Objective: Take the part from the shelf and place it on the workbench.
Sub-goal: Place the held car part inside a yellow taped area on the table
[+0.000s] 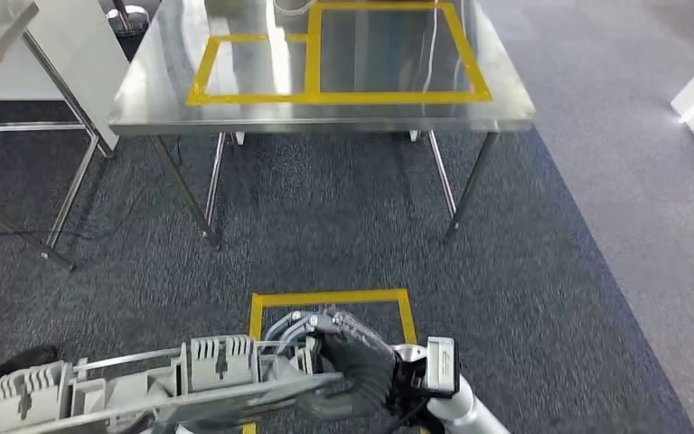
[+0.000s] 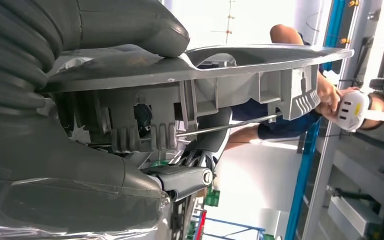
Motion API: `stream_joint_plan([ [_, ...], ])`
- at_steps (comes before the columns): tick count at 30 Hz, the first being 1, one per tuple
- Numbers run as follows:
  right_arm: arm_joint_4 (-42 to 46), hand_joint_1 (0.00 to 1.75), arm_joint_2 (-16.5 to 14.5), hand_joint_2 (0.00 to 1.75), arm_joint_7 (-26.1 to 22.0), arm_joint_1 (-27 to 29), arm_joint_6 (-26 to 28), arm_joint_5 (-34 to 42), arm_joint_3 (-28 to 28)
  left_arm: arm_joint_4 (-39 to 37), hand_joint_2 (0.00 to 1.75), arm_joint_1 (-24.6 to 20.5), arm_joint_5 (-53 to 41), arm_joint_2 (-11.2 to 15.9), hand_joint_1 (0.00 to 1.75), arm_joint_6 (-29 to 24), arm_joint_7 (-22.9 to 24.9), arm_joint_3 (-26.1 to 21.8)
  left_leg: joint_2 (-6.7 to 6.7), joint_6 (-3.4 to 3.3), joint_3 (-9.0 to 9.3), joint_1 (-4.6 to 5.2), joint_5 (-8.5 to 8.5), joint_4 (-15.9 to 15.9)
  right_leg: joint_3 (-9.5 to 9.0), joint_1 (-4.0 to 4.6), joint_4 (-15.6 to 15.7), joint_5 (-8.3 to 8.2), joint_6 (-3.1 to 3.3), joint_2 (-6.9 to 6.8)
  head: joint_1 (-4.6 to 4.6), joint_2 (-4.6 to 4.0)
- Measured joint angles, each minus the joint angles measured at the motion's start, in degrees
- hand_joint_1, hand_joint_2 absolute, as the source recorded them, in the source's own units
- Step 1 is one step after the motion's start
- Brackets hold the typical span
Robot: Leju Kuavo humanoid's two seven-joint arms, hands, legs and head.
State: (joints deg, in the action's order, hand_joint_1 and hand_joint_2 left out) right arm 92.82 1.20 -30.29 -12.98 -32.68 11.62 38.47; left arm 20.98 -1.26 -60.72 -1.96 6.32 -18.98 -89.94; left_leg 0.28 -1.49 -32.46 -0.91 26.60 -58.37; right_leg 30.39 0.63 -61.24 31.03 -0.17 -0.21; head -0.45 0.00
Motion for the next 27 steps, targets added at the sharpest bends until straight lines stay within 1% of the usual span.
stream_joint_plan([
  [1,0.01,1.75,0.0,1.75,-0.02,-0.01,0.0,0.01,0.0,0.0,0.0,-0.03,0.0,-0.01,0.0,0.01,0.0,0.0,-0.01,-0.24,0.46,-0.03,0.2,0.24,1.8,-0.2,-3.01,1.17,-0.33,0.06,0.1,0.0],
  [3,-0.02,1.75,0.02,1.75,-0.04,0.04,0.01,0.02,0.0,0.0,0.0,-0.07,0.0,-0.01,0.0,0.01,0.0,0.0,-0.07,-0.45,1.04,-0.04,0.75,0.34,6.81,-0.62,-9.99,3.72,-0.89,0.09,0.27,0.0],
  [4,-0.03,1.75,0.03,1.75,-0.03,0.1,0.01,0.01,0.0,0.0,0.0,-0.07,0.0,-0.01,0.0,0.01,0.01,0.0,-0.11,-0.39,1.36,-0.05,1.1,0.34,8.86,-0.83,-12.11,4.05,-1.09,0.09,0.29,0.0],
  [5,-0.04,1.75,0.05,1.75,-0.02,0.15,0.01,-0.01,0.0,0.0,0.0,-0.03,0.0,-0.01,0.0,0.01,0.01,0.0,-0.17,-0.25,1.82,-0.08,1.5,0.33,9.94,-1.03,-12.28,3.19,-1.21,0.08,0.33,0.0],
  [6,-0.05,1.75,0.06,1.75,-0.02,0.17,0.01,-0.01,0.0,0.0,0.0,-0.01,0.0,-0.02,0.0,0.01,0.01,0.0,-0.23,-0.05,2.44,-0.11,1.95,0.33,9.84,-1.2,-10.28,1.11,-1.24,0.07,0.33,0.0],
  [7,-0.04,1.75,0.07,1.75,-0.02,0.18,0.01,-0.01,0.0,0.0,0.0,-0.01,0.0,-0.02,0.0,0.01,0.0,0.0,-0.29,0.17,3.15,-0.15,2.46,0.36,8.89,-1.31,-6.73,-1.83,-1.18,0.06,0.35,0.0],
  [8,-0.07,1.75,0.08,1.75,-0.02,0.19,0.01,-0.01,0.0,0.0,0.0,-0.03,0.0,-0.02,0.0,0.01,0.0,0.0,-0.32,0.43,3.88,-0.18,2.95,0.37,7.75,-1.34,-3.12,-4.24,-1.05,0.04,0.36,0.0],
  [9,-0.09,1.75,0.1,1.75,-0.02,0.18,0.01,-0.01,0.0,0.0,0.0,-0.09,0.0,-0.03,0.0,0.02,0.0,0.0,-0.36,0.73,4.35,-0.2,3.38,0.42,6.8,-1.21,-0.15,-5.51,-0.81,-0.01,0.4,0.0],
  [10,-0.1,1.75,0.11,1.75,-0.02,0.18,0.01,-0.01,-0.01,0.0,0.0,-0.14,0.01,-0.02,0.0,0.03,0.0,0.0,-0.37,1.1,4.57,-0.2,3.75,0.55,6.28,-1.03,1.58,-6.2,-0.49,-0.03,0.45,0.0],
  [12,-0.11,1.75,0.12,1.75,-0.01,0.19,-0.01,-0.02,-0.02,0.0,0.0,-0.18,0.01,-0.03,0.0,0.04,0.0,0.0,-0.35,2.0,5.0,-0.15,3.96,0.56,5.96,-0.75,2.41,-5.79,0.35,-0.01,0.51,0.0],
  [13,-0.08,1.75,0.09,1.75,-0.02,0.22,-0.01,-0.02,-0.02,0.0,0.0,-0.2,0.01,-0.02,0.0,0.04,0.0,0.0,-0.31,2.35,5.15,-0.21,4.04,0.29,5.52,-0.82,2.61,-6.03,0.75,0.06,0.49,0.01],
  [14,-0.05,1.75,0.07,1.75,-0.01,0.18,-0.02,-0.02,-0.02,0.0,0.0,-0.24,-0.01,-0.04,0.0,0.05,0.0,0.0,-0.31,2.61,4.98,-0.25,4.01,-0.89,4.94,-0.89,2.91,-5.88,1.14,0.09,0.45,0.01],
  [15,-0.02,1.75,0.03,1.75,-0.02,0.13,-0.02,-0.01,-0.02,0.0,0.0,-0.33,-0.02,-0.06,0.0,0.05,-0.01,0.0,-0.31,2.77,4.03,-0.33,4.25,-2.96,4.29,-0.94,3.19,-5.7,1.51,0.09,0.35,0.01],
  [16,0.01,1.75,-0.01,1.75,-0.04,0.08,-0.02,-0.01,-0.02,0.0,0.0,-0.39,-0.02,-0.07,0.0,0.06,-0.02,0.0,-0.31,2.86,2.51,-0.4,4.73,-5.75,3.73,-0.95,3.42,-5.5,1.81,0.08,0.27,0.01],
  [18,-0.01,1.75,-0.04,1.75,-0.08,0.07,-0.07,0.03,-0.02,0.01,0.0,-0.29,-0.06,-0.07,0.0,0.07,-0.03,0.0,-0.32,3.16,-2.11,-0.39,7.25,-12.74,2.85,-0.7,3.52,-4.72,2.29,0.1,0.15,0.01],
  [19,-0.04,1.75,-0.05,1.75,-0.09,0.14,-0.11,0.05,-0.02,0.02,0.0,-0.17,-0.09,-0.07,0.0,0.07,-0.04,0.0,-0.32,3.24,-4.02,-0.37,8.41,-14.8,2.38,-0.56,3.51,-4.29,2.42,0.18,0.17,0.0],
  [20,-0.09,1.75,-0.06,1.75,-0.09,0.22,-0.14,0.07,-0.02,0.02,0.0,-0.04,-0.12,-0.07,0.0,0.07,-0.04,0.0,-0.31,3.26,-5.42,-0.36,8.85,-15.53,1.77,-0.4,3.51,-3.79,2.53,0.29,0.15,0.0],
  [21,-0.13,1.75,-0.07,1.75,-0.1,0.27,-0.17,0.08,-0.02,0.02,0.0,0.01,-0.18,-0.07,0.0,0.08,-0.04,0.0,-0.31,3.07,-5.67,-0.33,7.86,-14.08,1.14,-0.25,3.5,-3.33,2.56,0.37,0.16,0.0],
  [22,-0.15,1.75,-0.08,1.75,-0.11,0.3,-0.21,0.09,-0.02,0.03,0.0,0.04,-0.25,-0.08,0.0,0.1,-0.04,0.0,-0.31,2.74,-5.14,-0.22,5.57,-10.99,0.41,-0.09,3.5,-2.83,2.54,0.43,0.15,0.0],
  [23,-0.16,1.75,-0.11,1.75,-0.13,0.31,-0.23,0.09,-0.02,0.1,0.0,0.05,-0.32,-0.02,0.0,0.11,-0.04,-0.01,-0.31,2.22,-4.27,-0.03,2.59,-7.3,-0.23,0.01,3.5,-2.32,2.49,0.44,0.19,0.0],
  [24,-0.17,1.75,-0.13,1.75,-0.15,0.33,-0.27,0.1,-0.02,0.18,0.0,0.04,-0.39,0.01,0.0,0.14,-0.02,-0.01,-0.28,1.78,-3.54,0.22,0.62,-4.21,-0.76,0.11,3.5,-1.88,2.33,0.48,0.25,0.0],
  [25,-0.19,1.75,-0.15,1.75,-0.18,0.34,-0.29,0.11,-0.03,0.27,0.0,0.01,-0.41,0.03,0.0,0.17,0.0,-0.02,-0.29,1.37,-2.95,0.5,-0.65,-2.1,-1.07,0.15,3.51,-1.48,2.07,0.51,0.28,0.0],
  [26,-0.19,1.75,-0.2,1.75,-0.2,0.37,-0.31,0.11,-0.03,0.36,0.0,0.02,-0.38,0.07,0.0,0.23,0.02,-0.02,-0.32,1.0,-2.77,0.7,-1.1,-1.12,-1.28,0.16,3.37,-1.3,1.76,0.55,0.33,0.0],
  [27,-0.19,1.75,-0.24,1.75,-0.22,0.4,-0.32,0.11,-0.04,0.42,0.0,0.05,-0.34,0.04,0.0,0.29,0.03,-0.02,-0.35,0.78,-2.61,0.81,-0.83,-0.87,-1.42,0.18,3.17,-1.33,1.38,0.59,0.34,0.0],
])
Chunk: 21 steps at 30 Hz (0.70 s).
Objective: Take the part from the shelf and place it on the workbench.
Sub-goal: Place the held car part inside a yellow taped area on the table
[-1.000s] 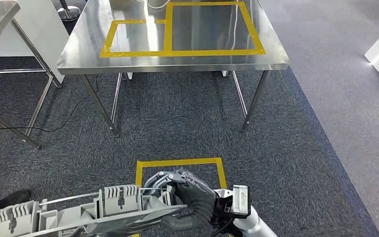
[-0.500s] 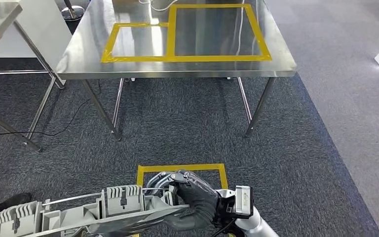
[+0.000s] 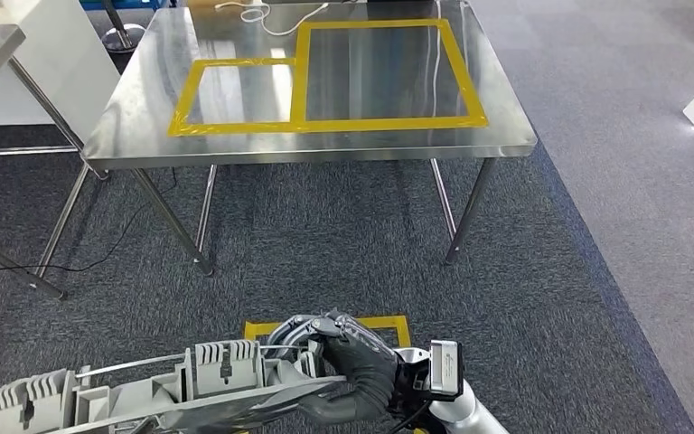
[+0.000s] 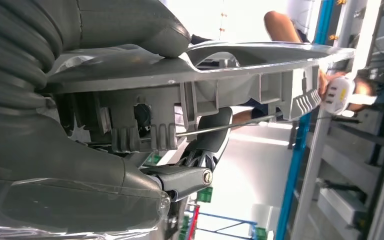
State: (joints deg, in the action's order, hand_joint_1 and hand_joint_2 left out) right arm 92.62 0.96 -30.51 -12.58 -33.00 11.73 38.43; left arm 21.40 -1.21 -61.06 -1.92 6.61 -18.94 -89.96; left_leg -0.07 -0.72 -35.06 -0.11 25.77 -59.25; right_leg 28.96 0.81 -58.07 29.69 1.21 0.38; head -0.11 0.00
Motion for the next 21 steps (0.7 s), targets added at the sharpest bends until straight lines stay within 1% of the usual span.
stream_joint_plan([
  [2,0.05,1.75,-0.07,1.75,-0.04,-0.01,-0.02,-0.01,-0.01,0.08,0.0,0.04,0.06,-0.04,0.0,0.16,-0.01,0.01,-0.11,-0.58,1.16,-0.31,-0.59,0.9,-0.05,0.02,-1.1,0.12,-0.67,-0.04,0.02,0.0],
  [3,0.08,1.75,-0.07,1.75,-0.06,-0.07,-0.03,-0.02,-0.01,0.1,0.0,0.01,0.06,-0.08,0.0,0.25,-0.01,0.01,-0.12,-0.77,1.85,-0.49,-0.62,1.26,0.49,-0.04,-2.45,0.67,-1.01,-0.05,0.12,0.0],
  [4,0.11,1.75,-0.07,1.75,-0.09,-0.12,-0.03,-0.02,-0.01,0.11,0.0,-0.05,0.07,-0.11,0.0,0.33,-0.02,0.01,-0.15,-0.94,2.43,-0.67,-0.56,1.58,1.64,-0.17,-4.68,1.79,-1.35,-0.06,0.22,0.0],
  [5,0.12,1.75,-0.07,1.75,-0.1,-0.16,-0.02,-0.01,-0.02,0.11,0.0,-0.08,0.07,-0.13,0.0,0.4,-0.03,0.01,-0.15,-1.06,2.72,-0.69,-0.4,1.72,3.47,-0.43,-7.76,3.26,-1.68,-0.06,0.32,0.0],
  [6,0.11,1.75,-0.07,1.75,-0.11,-0.15,-0.02,-0.01,-0.02,0.11,0.0,-0.08,0.07,-0.15,0.0,0.45,-0.03,0.02,-0.16,-1.09,2.9,-0.69,-0.18,1.75,5.75,-0.72,-11.08,4.8,-2.0,-0.06,0.39,0.0],
  [7,0.08,1.75,-0.06,1.75,-0.12,-0.09,-0.02,-0.01,-0.03,0.11,0.0,-0.07,0.07,-0.19,0.0,0.48,-0.03,0.02,-0.18,-1.03,3.1,-0.72,0.1,1.74,7.91,-1.05,-13.76,5.77,-2.31,-0.07,0.38,0.0],
  [8,0.04,1.75,-0.05,1.75,-0.11,-0.02,-0.02,-0.01,-0.03,0.11,0.0,-0.04,0.06,-0.25,0.0,0.5,-0.03,0.02,-0.2,-0.89,3.4,-0.78,0.44,1.72,9.41,-1.36,-14.94,5.7,-2.59,-0.09,0.37,0.0],
  [9,0.02,1.75,-0.05,1.75,-0.11,0.03,-0.02,-0.02,-0.03,0.11,0.0,-0.03,0.06,-0.31,0.0,0.5,-0.03,0.02,-0.23,-0.68,3.83,-0.89,0.82,1.7,9.91,-1.63,-14.17,4.39,-2.85,-0.12,0.37,0.0],
  [10,0.01,1.75,-0.04,1.75,-0.11,0.06,-0.02,-0.02,-0.03,0.11,0.0,-0.03,0.06,-0.38,0.0,0.5,-0.03,0.02,-0.26,-0.41,4.41,-1.06,1.28,1.68,9.35,-1.87,-11.42,1.94,-3.07,-0.17,0.38,0.0],
  [11,0.01,1.75,-0.04,1.75,-0.12,0.08,-0.02,-0.03,-0.03,0.11,0.0,-0.03,0.06,-0.45,0.0,0.5,-0.03,0.02,-0.29,-0.06,4.98,-1.23,1.78,1.67,8.2,-2.07,-7.58,-0.92,-3.26,-0.24,0.39,0.0],
  [12,-0.03,1.75,-0.03,1.75,-0.13,0.09,-0.01,-0.06,-0.03,0.14,0.0,-0.08,0.06,-0.5,0.0,0.5,-0.03,0.02,-0.32,0.34,5.52,-1.34,2.24,1.62,7.14,-2.05,-4.19,-2.53,-3.3,-0.31,0.41,0.0],
  [13,-0.06,1.75,-0.02,1.75,-0.14,0.12,0.0,-0.12,-0.03,0.17,0.0,-0.16,0.06,-0.53,0.0,0.5,-0.03,0.02,-0.35,0.79,5.86,-1.39,2.66,1.63,6.36,-1.93,-1.84,-3.43,-3.05,-0.38,0.48,0.01],
  [14,-0.09,1.75,-0.01,1.75,-0.15,0.16,0.03,-0.27,-0.03,0.21,0.0,-0.21,0.06,-0.56,0.0,0.51,-0.03,0.02,-0.34,1.28,6.1,-1.34,3.0,1.63,6.06,-1.77,-0.76,-3.61,-2.62,-0.38,0.51,0.01],
  [15,-0.13,1.75,-0.01,1.75,-0.14,0.19,0.05,-0.48,-0.03,0.23,0.0,-0.25,0.06,-0.61,0.0,0.52,-0.03,0.02,-0.34,1.73,6.35,-1.28,3.13,1.48,6.04,-1.56,-0.68,-3.12,-2.02,-0.36,0.52,0.01],
  [16,-0.13,1.75,-0.02,1.75,-0.13,0.21,0.08,-0.69,-0.03,0.25,0.0,-0.27,0.06,-0.65,0.0,0.54,-0.02,0.02,-0.3,2.14,6.54,-1.28,3.28,1.39,5.8,-1.51,-0.7,-3.32,-1.36,-0.28,0.54,0.01],
  [17,-0.13,1.75,-0.04,1.75,-0.12,0.21,0.09,-0.89,-0.03,0.25,0.0,-0.29,0.06,-0.69,0.0,0.55,-0.01,0.02,-0.25,2.43,6.62,-1.34,3.48,0.82,5.44,-1.54,-0.58,-3.39,-0.84,-0.24,0.47,0.0],
  [18,-0.14,1.75,-0.05,1.75,-0.1,0.15,0.08,-1.0,-0.03,0.26,0.0,-0.37,0.07,-0.74,0.0,0.56,-0.01,0.02,-0.21,2.6,6.19,-1.43,3.93,-0.51,4.97,-1.52,-0.47,-3.2,-0.35,-0.25,0.37,0.0],
  [19,-0.14,1.75,-0.07,1.75,-0.1,0.05,0.06,-1.05,-0.03,0.26,0.0,-0.47,0.07,-0.76,0.0,0.56,0.01,0.02,-0.17,2.74,5.06,-1.5,4.9,-2.77,4.46,-1.49,-0.36,-3.02,0.08,-0.28,0.27,0.0],
  [20,-0.15,1.75,-0.08,1.75,-0.09,-0.04,0.05,-1.07,-0.03,0.26,0.0,-0.55,0.08,-0.78,0.0,0.56,0.01,0.02,-0.14,2.82,3.14,-1.51,6.3,-6.19,4.07,-1.4,-0.25,-2.74,0.42,-0.33,0.13,0.0],
  [21,-0.18,1.75,-0.08,1.75,-0.07,-0.12,0.05,-1.1,-0.03,0.26,0.0,-0.58,0.08,-0.79,0.0,0.56,0.01,0.02,-0.13,2.9,0.78,-1.48,7.88,-10.03,3.75,-1.24,-0.23,-2.43,0.68,-0.35,0.05,0.0],
])
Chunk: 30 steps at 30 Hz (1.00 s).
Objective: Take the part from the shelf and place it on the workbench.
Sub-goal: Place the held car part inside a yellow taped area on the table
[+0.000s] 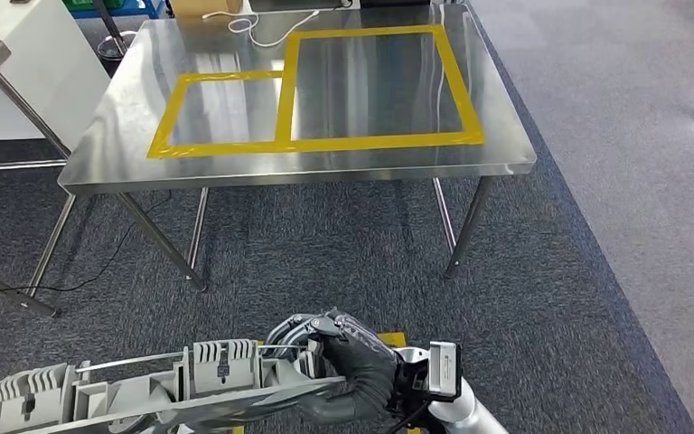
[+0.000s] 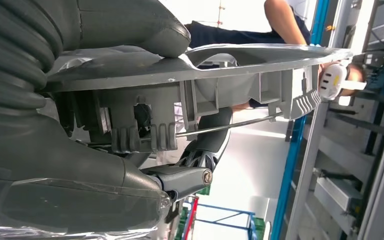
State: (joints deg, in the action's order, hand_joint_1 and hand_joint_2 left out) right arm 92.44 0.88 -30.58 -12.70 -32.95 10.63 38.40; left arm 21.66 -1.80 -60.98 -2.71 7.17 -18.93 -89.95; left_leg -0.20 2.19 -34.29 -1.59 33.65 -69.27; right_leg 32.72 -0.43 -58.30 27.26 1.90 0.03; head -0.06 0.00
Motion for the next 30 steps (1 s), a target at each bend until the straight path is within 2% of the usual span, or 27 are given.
stream_joint_plan([
  [1,-0.07,1.75,0.01,1.75,0.03,-0.03,0.01,-0.04,0.0,0.0,0.0,0.03,0.0,0.0,0.0,0.0,0.01,0.0,0.0,0.04,-2.33,0.04,1.25,-3.38,-0.32,0.2,-0.01,0.34,0.19,0.02,-0.02,0.0],
  [2,-0.17,1.75,0.01,1.75,0.08,-0.03,0.01,-0.1,0.0,0.0,0.0,0.1,0.0,-0.01,0.0,0.0,0.02,-0.01,0.0,-0.07,-4.09,0.1,1.64,-5.35,-0.74,0.43,-0.01,0.72,0.34,0.08,-0.03,0.0],
  [3,-0.28,1.75,0.02,1.75,0.13,-0.03,0.01,-0.18,0.0,0.0,0.0,0.16,0.0,-0.02,0.0,0.0,0.03,-0.01,0.0,-0.34,-4.9,0.2,0.81,-5.24,-1.27,0.67,-0.01,1.13,0.44,0.14,-0.01,0.0],
  [4,-0.37,1.75,0.01,1.75,0.18,-0.04,0.02,-0.25,0.0,0.0,0.0,0.21,0.0,-0.03,0.0,-0.01,0.04,-0.01,0.0,-0.8,-4.72,0.39,-1.23,-3.03,-1.95,0.9,-0.01,1.6,0.49,0.2,-0.02,0.0],
  [6,-0.44,1.75,0.0,1.75,0.26,-0.13,0.09,-0.43,0.01,0.01,0.0,0.25,-0.01,0.02,0.0,-0.04,0.05,-0.01,0.01,-2.07,-2.83,1.01,-6.49,4.14,-3.35,1.29,-0.02,2.56,0.46,0.21,0.06,0.0],
  [7,-0.46,1.75,0.01,1.75,0.3,-0.23,0.22,-0.61,0.02,0.01,0.0,0.22,-0.03,0.04,0.0,-0.07,0.02,-0.02,0.06,-2.56,-2.04,1.31,-7.68,6.88,-3.76,1.42,-0.04,2.98,0.31,0.18,0.09,0.0],
  [8,-0.49,1.75,0.02,1.75,0.33,-0.33,0.41,-0.93,0.04,0.01,0.0,0.2,-0.07,0.08,0.0,-0.09,-0.04,-0.02,0.08,-2.96,-1.58,1.54,-8.34,8.39,-3.95,1.48,-0.05,3.34,0.07,0.16,0.12,0.0],
  [10,-0.51,1.75,0.04,1.75,0.38,-0.57,0.89,-1.86,0.09,0.01,0.0,0.21,-0.14,0.13,0.0,-0.1,-0.25,-0.02,0.03,-3.39,-1.23,1.7,-8.18,9.15,-4.14,1.55,0.15,3.86,-0.57,0.1,0.06,0.0],
  [12,-0.41,1.75,0.06,1.75,0.35,-0.88,1.19,-2.6,0.14,-0.01,0.0,0.25,-0.17,0.12,0.0,-0.04,-0.44,-0.01,-0.19,-3.68,-0.28,1.28,-8.91,10.23,-4.39,1.55,-0.21,4.57,-1.21,0.03,0.12,0.0],
  [13,-0.37,1.75,0.09,1.75,0.28,-1.12,1.27,-2.8,0.16,-0.02,0.0,0.2,-0.19,0.09,0.0,-0.01,-0.53,0.0,-0.32,-3.79,0.29,1.02,-9.0,10.92,-3.7,1.49,-1.78,5.44,-1.53,0.02,0.21,0.0],
  [14,-0.33,1.75,0.11,1.75,0.18,-1.32,1.37,-2.92,0.17,-0.02,0.0,0.13,-0.19,0.07,0.0,0.02,-0.59,0.01,-0.49,-3.9,0.81,0.84,-8.98,11.4,-2.16,1.27,-4.56,6.68,-1.87,0.04,0.29,0.0],
  [16,-0.36,1.75,0.2,1.75,-0.04,-1.59,1.57,-3.21,0.21,-0.02,0.0,-0.04,-0.21,0.07,0.0,0.0,-0.67,0.01,-0.88,-4.07,1.4,0.82,-8.55,11.71,2.69,0.69,-11.99,9.18,-2.5,0.04,0.36,0.0],
  [17,-0.43,1.75,0.31,1.75,-0.09,-1.61,1.67,-3.33,0.23,-0.02,0.0,-0.08,-0.21,0.07,0.0,-0.01,-0.69,0.01,-1.07,-4.08,1.72,0.79,-8.21,11.7,4.91,0.34,-14.71,9.32,-2.81,0.03,0.36,0.0],
  [18,-0.51,1.75,0.43,1.75,-0.11,-1.59,1.74,-3.36,0.25,-0.02,0.0,-0.08,-0.22,0.07,0.0,-0.02,-0.73,0.01,-1.28,-4.01,2.17,0.74,-7.81,11.68,6.28,0.02,-15.6,8.28,-3.09,0.02,0.37,0.0],
  [19,-0.58,1.75,0.55,1.75,-0.12,-1.58,1.8,-3.26,0.27,-0.03,0.0,-0.06,-0.22,0.07,0.0,-0.05,-0.76,0.01,-1.47,-3.86,2.77,0.65,-7.34,11.66,6.69,-0.28,-14.5,6.08,-3.35,0.01,0.37,0.0],
  [21,-0.66,1.75,0.65,1.75,-0.11,-1.63,1.88,-2.8,0.29,-0.04,0.0,0.03,-0.22,0.08,0.0,-0.1,-0.81,0.0,-1.83,-3.26,4.08,0.47,-6.22,11.54,4.74,-0.66,-7.57,0.37,-3.69,0.05,0.39,0.0],
  [22,-0.66,1.75,0.66,1.75,-0.11,-1.69,1.9,-2.57,0.31,-0.04,0.0,-0.02,-0.22,0.1,0.0,-0.13,-0.85,-0.01,-1.98,-2.81,4.49,0.48,-5.61,11.38,3.55,-0.67,-4.19,-1.26,-3.55,0.12,0.41,0.0],
  [23,-0.66,1.75,0.67,1.75,-0.11,-1.74,1.9,-2.43,0.32,-0.04,0.0,-0.08,-0.22,0.12,0.0,-0.14,-0.9,-0.01,-2.06,-2.37,4.72,0.54,-5.15,11.34,2.74,-0.62,-2.03,-1.97,-3.23,0.19,0.38,0.0],
  [24,-0.66,1.75,0.67,1.75,-0.11,-1.77,1.89,-2.35,0.33,-0.04,0.0,-0.15,-0.22,0.14,0.0,-0.14,-0.96,-0.01,-2.1,-1.93,4.81,0.58,-4.83,11.41,2.37,-0.46,-1.22,-1.71,-2.76,0.27,0.3,0.0],
  [27,-0.56,1.75,0.61,1.75,-0.08,-1.9,1.85,-2.23,0.35,-0.04,0.0,-0.33,-0.22,0.14,0.0,-0.1,-1.09,0.01,-1.82,-0.86,5.3,0.39,-3.99,11.33,1.7,-0.35,-0.56,-1.07,-1.18,0.32,0.04,0.01],
  [28,-0.5,1.75,0.55,1.75,-0.08,-1.99,1.84,-2.16,0.35,-0.04,0.0,-0.38,-0.22,0.15,0.0,-0.07,-1.12,0.01,-1.43,-0.6,4.86,0.33,-3.2,9.91,1.27,-0.4,-0.29,-0.92,-0.72,0.24,-0.11,0.01],
  [29,-0.45,1.75,0.5,1.75,-0.09,-2.08,1.83,-2.07,0.35,-0.04,0.0,-0.45,-0.22,0.15,0.0,-0.04,-1.14,0.01,-1.02,-0.4,3.67,0.29,-2.01,7.29,0.8,-0.42,-0.08,-0.72,-0.34,0.12,-0.25,0.01],
  [30,-0.43,1.75,0.47,1.75,-0.11,-2.16,1.83,-2.0,0.35,-0.04,0.0,-0.48,-0.22,0.16,0.0,-0.02,-1.15,0.01,-0.61,-0.25,1.66,0.29,-0.58,3.57,0.44,-0.29,-0.01,-0.43,-0.07,-0.01,-0.37,0.0],
])
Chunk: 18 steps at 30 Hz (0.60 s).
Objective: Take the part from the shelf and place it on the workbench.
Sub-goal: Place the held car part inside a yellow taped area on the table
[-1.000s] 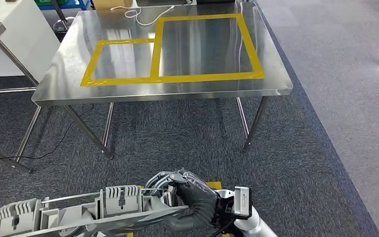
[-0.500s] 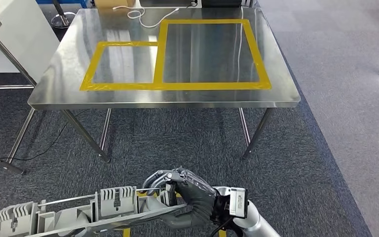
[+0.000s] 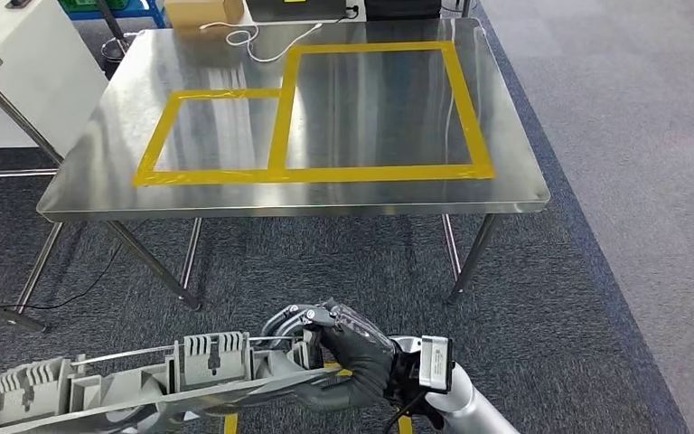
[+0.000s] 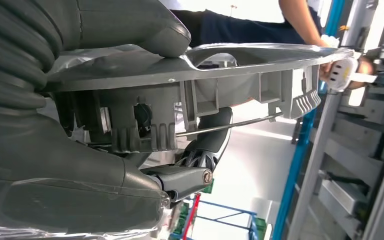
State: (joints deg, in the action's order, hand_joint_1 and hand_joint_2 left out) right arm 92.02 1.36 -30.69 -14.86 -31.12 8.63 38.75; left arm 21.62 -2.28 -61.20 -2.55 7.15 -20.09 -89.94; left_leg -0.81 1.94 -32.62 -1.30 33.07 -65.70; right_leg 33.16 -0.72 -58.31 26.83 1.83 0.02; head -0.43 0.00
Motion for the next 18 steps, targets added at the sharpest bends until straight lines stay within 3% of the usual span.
stream_joint_plan([
  [2,-0.01,1.75,-0.01,1.75,0.01,-0.02,-0.01,0.08,0.0,0.0,0.0,0.05,0.0,0.02,0.0,0.02,0.0,-0.01,0.31,0.11,-4.78,0.0,1.91,-7.37,-0.61,0.3,0.0,0.62,0.31,-0.18,-0.06,0.0],
  [3,-0.02,1.75,0.0,1.75,0.03,0.0,-0.01,0.08,0.0,0.0,0.0,0.14,0.0,0.02,0.0,0.02,0.0,-0.01,0.36,0.0,-6.27,0.02,1.35,-8.76,-1.0,0.46,-0.02,0.97,0.39,-0.18,-0.06,0.0],
  [4,-0.02,1.75,-0.01,1.75,0.06,0.02,-0.02,0.08,0.0,0.0,0.0,0.22,0.0,0.02,0.0,0.02,0.0,-0.01,0.38,-0.23,-6.68,0.07,-0.39,-7.92,-1.48,0.64,-0.03,1.34,0.45,-0.16,-0.06,0.0],
  [6,0.0,1.75,-0.04,1.75,0.07,-0.01,-0.06,0.08,0.0,0.01,0.0,0.29,0.0,0.09,0.0,0.02,0.0,0.0,0.47,-1.18,-4.72,0.42,-5.71,-1.01,-2.63,0.89,0.01,2.14,0.46,-0.15,-0.03,0.0],
  [8,0.01,1.75,-0.1,1.75,0.07,-0.04,-0.09,0.09,0.0,-0.02,0.0,0.23,-0.01,0.24,0.0,0.03,-0.01,0.0,0.74,-2.19,-2.51,1.0,-8.39,4.87,-3.25,1.08,0.06,2.78,0.11,-0.17,0.12,0.0],
  [10,0.01,1.75,-0.13,1.75,0.07,-0.06,-0.09,0.09,0.01,-0.04,0.0,0.19,-0.01,0.34,0.0,0.03,-0.04,0.0,0.86,-2.67,-1.86,1.41,-8.15,6.44,-3.31,1.09,0.27,3.07,-0.49,-0.22,0.21,0.0],
  [13,0.11,1.75,-0.14,1.75,0.08,-0.22,-0.09,0.1,0.03,-0.04,0.0,0.29,0.0,0.39,0.0,0.07,-0.12,0.0,0.71,-3.1,-0.65,1.01,-8.16,8.04,-3.38,1.13,-0.48,3.91,-1.44,-0.25,0.26,0.01],
  [14,0.15,1.75,-0.14,1.75,0.06,-0.3,-0.09,0.14,0.04,-0.05,0.0,0.28,0.0,0.38,0.0,0.09,-0.15,0.0,0.69,-3.28,-0.09,0.79,-8.17,8.59,-2.43,1.1,-2.61,4.91,-1.72,-0.19,0.32,0.01],
  [16,0.17,1.75,-0.11,1.75,0.02,-0.35,-0.1,0.24,0.06,-0.05,0.0,0.23,-0.01,0.36,0.0,0.13,-0.17,0.0,0.66,-3.58,0.63,0.67,-7.82,8.9,1.87,0.75,-9.96,7.65,-2.14,-0.08,0.37,0.01],
  [17,0.16,1.75,-0.07,1.75,0.02,-0.28,-0.11,0.27,0.07,-0.06,0.0,0.19,-0.01,0.35,0.0,0.14,-0.17,0.0,0.59,-3.63,0.88,0.67,-7.55,8.89,4.31,0.57,-13.46,8.49,-2.33,-0.07,0.36,0.01],
  [18,0.15,1.75,-0.01,1.75,0.05,-0.19,-0.12,0.27,0.07,-0.06,0.0,0.19,-0.02,0.34,0.0,0.16,-0.17,0.0,0.51,-3.6,1.2,0.66,-7.23,8.85,6.09,0.39,-15.38,8.26,-2.53,-0.07,0.35,0.01],
])
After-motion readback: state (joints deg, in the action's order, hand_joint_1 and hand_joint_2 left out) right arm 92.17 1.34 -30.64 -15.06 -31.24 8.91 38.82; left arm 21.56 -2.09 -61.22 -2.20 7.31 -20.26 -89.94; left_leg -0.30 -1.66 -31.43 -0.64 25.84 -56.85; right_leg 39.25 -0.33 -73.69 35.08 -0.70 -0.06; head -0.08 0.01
